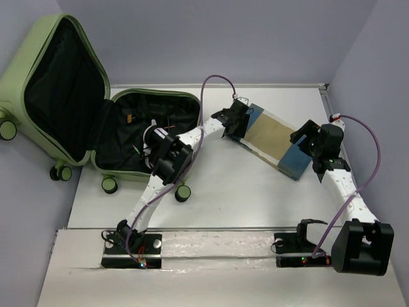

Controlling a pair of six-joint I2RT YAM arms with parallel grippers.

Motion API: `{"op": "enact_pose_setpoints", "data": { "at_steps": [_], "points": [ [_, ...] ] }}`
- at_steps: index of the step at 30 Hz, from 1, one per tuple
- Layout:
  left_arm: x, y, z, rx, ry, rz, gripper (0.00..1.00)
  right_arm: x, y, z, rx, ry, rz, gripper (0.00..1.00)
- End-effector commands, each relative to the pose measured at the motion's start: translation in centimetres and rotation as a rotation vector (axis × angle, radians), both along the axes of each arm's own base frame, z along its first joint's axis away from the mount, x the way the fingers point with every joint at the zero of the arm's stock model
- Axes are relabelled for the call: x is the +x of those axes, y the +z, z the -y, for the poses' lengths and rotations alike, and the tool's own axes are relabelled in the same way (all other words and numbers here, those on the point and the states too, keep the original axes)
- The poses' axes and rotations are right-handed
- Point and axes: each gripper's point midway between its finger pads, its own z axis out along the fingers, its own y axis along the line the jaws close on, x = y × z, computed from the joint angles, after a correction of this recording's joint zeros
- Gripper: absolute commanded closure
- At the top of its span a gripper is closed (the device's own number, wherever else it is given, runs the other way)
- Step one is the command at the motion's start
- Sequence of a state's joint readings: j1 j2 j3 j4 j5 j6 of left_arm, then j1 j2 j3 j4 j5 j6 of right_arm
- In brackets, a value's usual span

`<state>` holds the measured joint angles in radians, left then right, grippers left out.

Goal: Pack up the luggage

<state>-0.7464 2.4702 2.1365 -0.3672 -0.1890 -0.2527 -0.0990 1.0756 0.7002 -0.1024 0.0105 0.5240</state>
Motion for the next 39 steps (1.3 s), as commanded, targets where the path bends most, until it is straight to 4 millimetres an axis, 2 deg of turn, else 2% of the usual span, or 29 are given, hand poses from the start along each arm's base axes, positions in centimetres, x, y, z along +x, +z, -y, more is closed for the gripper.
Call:
{"op": "enact_pose_setpoints", "data": {
  "at_steps": [1, 5, 7, 8, 9, 11, 12, 14, 15, 16, 17, 19, 20, 23, 27, 35, 37, 38, 39],
  "points": [
    [-1.2, -2.1, 1.0, -0.014, -0.057, -0.054, 0.28, 0.8, 1.9, 0.7, -0.018, -0.024, 0.068, 0.20],
    [-1.9, -3.4, 0.7, -0.026, -0.059, -0.075, 0.38, 1.1, 2.1, 0.9, -0.023, -0.033, 0.055, 0.19],
    [-2.1, -3.5, 0.5, -0.043, -0.062, -0.077, 0.52, 1.1, 2.6, 1.1, -0.027, -0.045, 0.064, 0.19],
    [-2.3, -4.2, 0.3, -0.053, -0.060, -0.094, 0.65, 1.1, 2.7, 1.3, -0.031, -0.056, 0.065, 0.19],
    [-2.4, -4.2, 0.2, -0.057, -0.059, -0.099, 0.72, 1.0, 2.5, 1.6, -0.039, -0.070, 0.058, 0.18],
    [-2.4, -4.6, -0.7, -0.043, -0.036, -0.093, 0.89, 1.0, 2.1, 2.9, -0.079, -0.124, 0.033, 0.18],
    [-2.2, -4.6, -1.2, -0.035, -0.022, -0.083, 0.94, 1.0, 1.8, 3.7, -0.090, -0.151, 0.018, 0.18],
    [-2.2, -4.1, -2.4, -0.016, 0.007, -0.063, 0.94, 1.2, 0.0, 5.9, -0.098, -0.211, -0.039, 0.17],
    [-1.8, -3.7, -3.0, 0.002, 0.035, -0.038, 0.94, 1.2, -0.8, 6.5, -0.087, -0.226, -0.060, 0.17],
    [-1.4, -2.9, -4.0, 0.016, 0.066, -0.007, 0.94, 1.4, -2.4, 7.2, -0.063, -0.238, -0.100, 0.17],
    [-1.3, -2.6, -4.4, 0.023, 0.075, 0.003, 0.94, 1.6, -3.0, 7.1, -0.057, -0.233, -0.118, 0.17],
    [-1.1, -1.6, -4.6, 0.010, 0.078, 0.024, 0.94, 1.7, -4.3, 7.7, -0.054, -0.250, -0.153, 0.17],
    [-1.3, -1.5, -4.4, 0.003, 0.069, 0.020, 0.94, 1.8, -5.4, 8.1, -0.048, -0.261, -0.183, 0.16],
    [-1.4, -1.9, -4.2, -0.004, 0.061, 0.013, 0.94, 1.7, -6.9, 8.8, -0.046, -0.286, -0.222, 0.16],
    [-1.5, -2.3, -4.0, -0.019, 0.051, 0.019, 0.94, 2.8, -9.8, 8.2, -0.003, -0.236, -0.291, 0.16],
    [-1.9, -1.8, -3.3, -0.049, 0.024, 0.031, 0.94, 4.6, -13.4, 5.9, 0.131, -0.133, -0.405, 0.24],
    [-1.8, -1.2, -3.0, -0.056, 0.020, 0.047, 0.94, 4.3, -14.9, 5.6, 0.164, -0.113, -0.456, 0.31],
    [-1.9, -1.1, -3.1, -0.057, 0.020, 0.048, 0.94, 4.5, -14.8, 5.5, 0.167, -0.098, -0.458, 0.34],
    [-2.0, -0.9, -2.9, -0.062, 0.017, 0.053, 0.94, 4.6, -15.0, 5.3, 0.172, -0.089, -0.463, 0.47]
  ]
}}
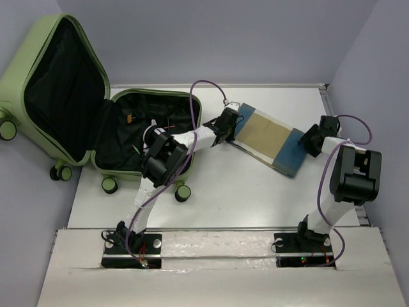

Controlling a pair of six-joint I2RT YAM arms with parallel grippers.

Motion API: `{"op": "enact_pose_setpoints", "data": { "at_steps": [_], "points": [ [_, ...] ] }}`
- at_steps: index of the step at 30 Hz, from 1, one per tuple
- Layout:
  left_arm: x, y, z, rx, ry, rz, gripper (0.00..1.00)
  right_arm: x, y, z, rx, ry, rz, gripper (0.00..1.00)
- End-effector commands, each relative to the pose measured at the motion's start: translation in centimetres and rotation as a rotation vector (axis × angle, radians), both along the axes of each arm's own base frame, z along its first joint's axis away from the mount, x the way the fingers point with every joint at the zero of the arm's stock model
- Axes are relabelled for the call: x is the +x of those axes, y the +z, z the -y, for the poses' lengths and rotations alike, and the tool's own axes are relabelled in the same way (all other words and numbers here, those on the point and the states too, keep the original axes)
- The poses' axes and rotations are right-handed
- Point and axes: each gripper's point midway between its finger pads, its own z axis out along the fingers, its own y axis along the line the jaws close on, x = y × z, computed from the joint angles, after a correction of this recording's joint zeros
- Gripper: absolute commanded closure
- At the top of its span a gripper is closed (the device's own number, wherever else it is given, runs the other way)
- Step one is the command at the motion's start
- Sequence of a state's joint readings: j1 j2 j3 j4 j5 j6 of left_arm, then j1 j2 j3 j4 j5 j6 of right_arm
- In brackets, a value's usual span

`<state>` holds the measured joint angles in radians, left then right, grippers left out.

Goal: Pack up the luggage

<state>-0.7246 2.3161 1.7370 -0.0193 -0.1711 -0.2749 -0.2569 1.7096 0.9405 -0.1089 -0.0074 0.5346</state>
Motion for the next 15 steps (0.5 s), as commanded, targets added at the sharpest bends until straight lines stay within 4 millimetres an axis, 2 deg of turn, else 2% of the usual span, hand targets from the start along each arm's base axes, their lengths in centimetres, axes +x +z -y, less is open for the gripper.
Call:
{"op": "enact_pose_setpoints", "data": {
  "at_steps": [1, 2, 5, 6, 7, 10, 12, 13, 14, 15],
  "points": [
    [-1.0, 0.9, -0.9, 0.026, -0.005, -0.002, 0.94, -0.2, -1.8, -1.3, 0.101, 0.049, -0.064, 0.52],
    [-1.0, 0.9, -0.8, 0.023, -0.007, -0.002, 0.94, -0.2, -2.0, -1.7, 0.116, 0.061, -0.066, 0.59],
    [-1.1, 1.2, -0.6, 0.015, -0.014, -0.001, 0.94, 0.0, -2.2, -2.7, 0.167, 0.094, -0.058, 0.69],
    [-1.1, 1.3, -0.6, 0.012, -0.016, 0.000, 0.94, 0.1, -2.5, -3.0, 0.185, 0.103, -0.056, 0.85],
    [-1.2, 1.5, -0.5, 0.009, -0.019, 0.002, 0.94, 0.2, -2.4, -3.9, 0.228, 0.132, -0.042, 0.93],
    [-1.3, 2.2, -0.5, -0.002, -0.023, 0.009, 0.94, 0.5, -1.6, -4.9, 0.263, 0.155, 0.049, 0.93],
    [-1.5, 2.8, -0.4, -0.014, -0.025, 0.014, 0.94, 1.6, 0.5, -5.3, 0.272, 0.169, 0.175, 0.93],
    [-1.6, 3.5, -0.4, -0.026, -0.025, 0.020, 0.94, 1.8, 2.5, -5.6, 0.268, 0.180, 0.240, 0.93],
    [-1.6, 5.7, -0.1, -0.059, -0.030, 0.050, 0.94, 1.0, 2.6, -6.2, 0.292, 0.179, 0.258, 0.93],
    [-1.7, 6.9, 0.0, -0.081, -0.037, 0.065, 0.94, 1.2, 3.9, -6.3, 0.286, 0.190, 0.312, 0.93]
  ]
}}
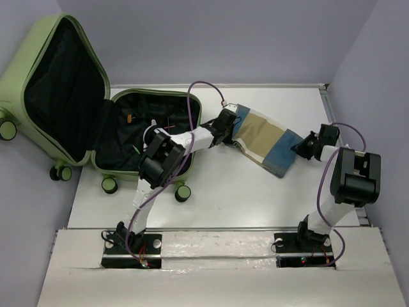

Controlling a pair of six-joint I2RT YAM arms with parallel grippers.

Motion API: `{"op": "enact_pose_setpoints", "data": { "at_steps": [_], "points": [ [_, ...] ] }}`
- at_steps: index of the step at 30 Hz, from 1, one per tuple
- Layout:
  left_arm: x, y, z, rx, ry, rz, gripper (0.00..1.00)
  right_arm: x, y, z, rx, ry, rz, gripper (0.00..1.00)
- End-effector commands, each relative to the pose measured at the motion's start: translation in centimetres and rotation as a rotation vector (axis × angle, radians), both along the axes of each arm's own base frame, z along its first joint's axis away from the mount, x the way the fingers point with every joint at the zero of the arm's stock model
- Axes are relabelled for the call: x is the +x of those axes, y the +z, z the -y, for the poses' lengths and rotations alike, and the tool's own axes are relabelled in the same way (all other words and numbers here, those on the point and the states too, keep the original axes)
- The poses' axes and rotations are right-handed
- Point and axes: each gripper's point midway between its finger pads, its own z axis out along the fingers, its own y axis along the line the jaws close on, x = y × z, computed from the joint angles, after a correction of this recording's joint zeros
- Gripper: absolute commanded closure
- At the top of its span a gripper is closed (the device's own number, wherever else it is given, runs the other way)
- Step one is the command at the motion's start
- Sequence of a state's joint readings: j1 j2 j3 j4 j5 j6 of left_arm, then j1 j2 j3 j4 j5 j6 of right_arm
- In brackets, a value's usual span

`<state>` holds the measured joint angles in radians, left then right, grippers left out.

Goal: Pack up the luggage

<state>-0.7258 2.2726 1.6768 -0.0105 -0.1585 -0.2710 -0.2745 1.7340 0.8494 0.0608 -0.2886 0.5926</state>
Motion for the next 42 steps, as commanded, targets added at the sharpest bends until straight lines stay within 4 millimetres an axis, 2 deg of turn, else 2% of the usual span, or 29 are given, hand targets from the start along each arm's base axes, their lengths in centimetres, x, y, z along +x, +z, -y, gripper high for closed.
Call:
{"op": "enact_pose_setpoints", "data": {
  "at_steps": [1, 4, 5, 10, 15, 17, 18, 19, 20, 21, 22, 23, 24, 25, 26, 27, 28, 29, 30, 31, 32, 34, 35, 36, 37, 38, 39, 41, 42],
  "points": [
    [-0.8, 9.3, 0.8, -0.115, -0.031, 0.108, 0.94, 0.3, 6.2, -2.3, 0.064, 0.052, 0.252, 0.93],
    [-0.7, 15.0, 1.3, -0.181, -0.060, 0.182, 0.94, 0.1, 9.3, -2.8, 0.067, 0.069, 0.338, 0.93],
    [-0.4, 17.3, 1.7, -0.206, -0.066, 0.213, 0.94, -0.2, 11.3, -3.2, 0.073, 0.089, 0.386, 0.93],
    [0.6, 23.5, 0.5, -0.267, -0.071, 0.254, 0.94, -0.5, 16.4, -5.4, 0.107, 0.158, 0.500, 0.93],
    [2.9, 29.4, -5.4, -0.301, 0.016, 0.307, 0.94, 0.7, 21.6, -9.9, 0.127, 0.271, 0.582, 0.93],
    [3.2, 32.3, -8.3, -0.307, 0.071, 0.352, 0.94, 1.8, 24.6, -13.0, 0.138, 0.334, 0.630, 0.93],
    [3.2, 33.8, -11.2, -0.299, 0.125, 0.368, 0.94, 2.9, 26.5, -14.2, 0.141, 0.361, 0.661, 0.93],
    [3.8, 33.3, -12.4, -0.287, 0.159, 0.362, 0.94, 3.0, 25.6, -15.5, 0.155, 0.383, 0.636, 0.93],
    [3.2, 34.3, -14.2, -0.292, 0.187, 0.376, 0.94, 3.3, 28.2, -18.2, 0.167, 0.433, 0.684, 0.93],
    [3.0, 34.4, -16.0, -0.283, 0.231, 0.372, 0.94, 3.7, 28.9, -19.6, 0.173, 0.455, 0.693, 0.93],
    [2.5, 36.0, -19.4, -0.296, 0.296, 0.403, 0.94, 4.2, 29.4, -20.9, 0.177, 0.476, 0.702, 0.93],
    [2.4, 34.0, -21.0, -0.272, 0.339, 0.371, 0.94, 5.1, 29.9, -23.6, 0.194, 0.523, 0.702, 0.93],
    [1.9, 33.9, -22.7, -0.272, 0.377, 0.373, 0.94, 5.5, 30.1, -24.9, 0.207, 0.545, 0.702, 0.93],
    [0.9, 35.0, -25.8, -0.283, 0.443, 0.401, 0.94, 5.9, 30.0, -26.2, 0.216, 0.568, 0.697, 0.93],
    [0.4, 34.6, -27.4, -0.277, 0.480, 0.401, 0.94, 7.2, 29.9, -27.8, 0.216, 0.590, 0.698, 0.93],
    [-0.2, 32.1, -29.0, -0.246, 0.525, 0.366, 0.94, 7.0, 29.3, -30.2, 0.226, 0.633, 0.676, 0.93],
    [-1.6, 33.0, -31.6, -0.250, 0.580, 0.399, 0.94, 7.3, 28.7, -31.5, 0.225, 0.655, 0.663, 0.93],
    [-2.3, 30.5, -33.1, -0.215, 0.626, 0.364, 0.94, 8.3, 25.6, -33.0, 0.206, 0.681, 0.593, 0.93],
    [-3.0, 30.0, -34.4, -0.203, 0.658, 0.364, 0.94, 8.8, 26.9, -34.4, 0.197, 0.703, 0.620, 0.93],
    [-4.1, 30.0, -35.6, -0.196, 0.684, 0.374, 0.94, 8.5, 26.2, -36.5, 0.194, 0.740, 0.604, 0.93],
    [-4.9, 27.5, -37.7, -0.158, 0.738, 0.334, 0.94, 8.7, 25.2, -37.6, 0.186, 0.761, 0.586, 0.93],
    [-6.1, 26.4, -39.6, -0.142, 0.788, 0.332, 0.94, 8.9, 22.8, -40.9, 0.190, 0.812, 0.546, 0.93],
    [-6.9, 24.1, -42.0, -0.104, 0.858, 0.303, 0.94, 8.9, 21.3, -41.8, 0.168, 0.832, 0.513, 0.93],
    [-7.4, 23.5, -43.1, -0.091, 0.889, 0.300, 0.83, 9.6, 19.7, -43.1, 0.160, 0.848, 0.497, 0.92],
    [-7.7, 22.5, -43.9, -0.081, 0.913, 0.286, 0.77, 9.0, 19.3, -43.7, 0.155, 0.867, 0.483, 0.89],
    [-7.9, 21.9, -44.5, -0.084, 0.920, 0.275, 0.74, 9.3, 18.5, -45.6, 0.149, 0.906, 0.489, 0.86],
    [-7.9, 21.9, -45.2, -0.080, 0.938, 0.272, 0.69, 9.6, 17.5, -45.8, 0.141, 0.916, 0.458, 0.74],
    [-7.7, 22.6, -45.5, -0.072, 0.942, 0.280, 0.62, 10.1, 17.2, -47.3, 0.134, 0.944, 0.466, 0.60],
    [-7.5, 24.3, -45.7, -0.073, 0.946, 0.313, 0.57, 9.8, 17.0, -47.7, 0.115, 0.962, 0.463, 0.43]
  ]
}}
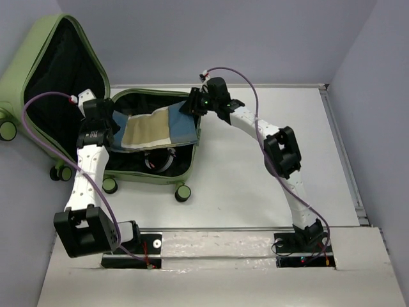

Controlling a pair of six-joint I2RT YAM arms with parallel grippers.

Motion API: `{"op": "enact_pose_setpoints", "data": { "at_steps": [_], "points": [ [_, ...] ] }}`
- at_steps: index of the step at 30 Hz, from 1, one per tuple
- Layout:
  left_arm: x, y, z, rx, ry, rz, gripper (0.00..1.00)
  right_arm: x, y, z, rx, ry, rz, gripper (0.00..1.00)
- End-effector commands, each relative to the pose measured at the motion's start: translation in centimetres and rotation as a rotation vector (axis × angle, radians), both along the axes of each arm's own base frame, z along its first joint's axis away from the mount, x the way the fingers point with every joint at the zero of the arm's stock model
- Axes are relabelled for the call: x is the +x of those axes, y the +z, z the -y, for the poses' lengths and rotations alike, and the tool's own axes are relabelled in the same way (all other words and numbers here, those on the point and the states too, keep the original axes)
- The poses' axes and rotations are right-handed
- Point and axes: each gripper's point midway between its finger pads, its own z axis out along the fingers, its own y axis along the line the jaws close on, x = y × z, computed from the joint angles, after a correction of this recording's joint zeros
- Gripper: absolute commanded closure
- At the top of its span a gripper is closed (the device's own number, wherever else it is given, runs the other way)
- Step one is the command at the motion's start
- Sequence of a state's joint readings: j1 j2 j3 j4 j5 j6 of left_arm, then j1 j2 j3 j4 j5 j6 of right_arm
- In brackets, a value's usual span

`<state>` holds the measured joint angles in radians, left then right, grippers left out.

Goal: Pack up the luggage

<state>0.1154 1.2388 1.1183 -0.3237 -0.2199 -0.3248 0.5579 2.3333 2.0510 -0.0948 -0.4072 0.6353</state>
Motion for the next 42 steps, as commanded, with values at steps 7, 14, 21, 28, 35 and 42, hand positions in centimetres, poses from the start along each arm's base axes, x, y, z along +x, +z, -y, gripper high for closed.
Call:
{"op": "enact_pose_setpoints", "data": {
  "at_steps": [7, 14, 21, 28, 35, 42],
  "points": [
    [1.7, 7.9, -0.9, 0.052, 0.003, 0.154, 0.17, -0.5, 2.8, -1.1, -0.122, 0.035, 0.130, 0.06],
    [-2.7, 11.2, 3.6, 0.057, -0.119, 0.281, 0.24, -1.0, 7.7, 1.4, -0.194, -0.035, 0.261, 0.05],
    [-11.8, 14.5, 1.2, 0.132, 0.105, 0.371, 0.25, -5.4, 13.2, 5.0, -0.202, -0.040, 0.358, 0.04],
    [-18.0, 12.4, -6.3, 0.414, 0.573, 0.232, 0.18, -12.8, 13.6, 8.6, -0.115, 0.001, 0.360, 0.05],
    [-14.6, 9.1, -10.7, 0.406, 0.703, 0.066, 0.19, -19.0, 10.1, 11.4, -0.063, 0.050, 0.330, 0.05],
    [-13.7, 11.4, -12.5, 0.449, 0.759, 0.075, 0.28, -21.5, 5.4, 13.4, -0.123, 0.065, 0.296, 0.05]
  ]
}}
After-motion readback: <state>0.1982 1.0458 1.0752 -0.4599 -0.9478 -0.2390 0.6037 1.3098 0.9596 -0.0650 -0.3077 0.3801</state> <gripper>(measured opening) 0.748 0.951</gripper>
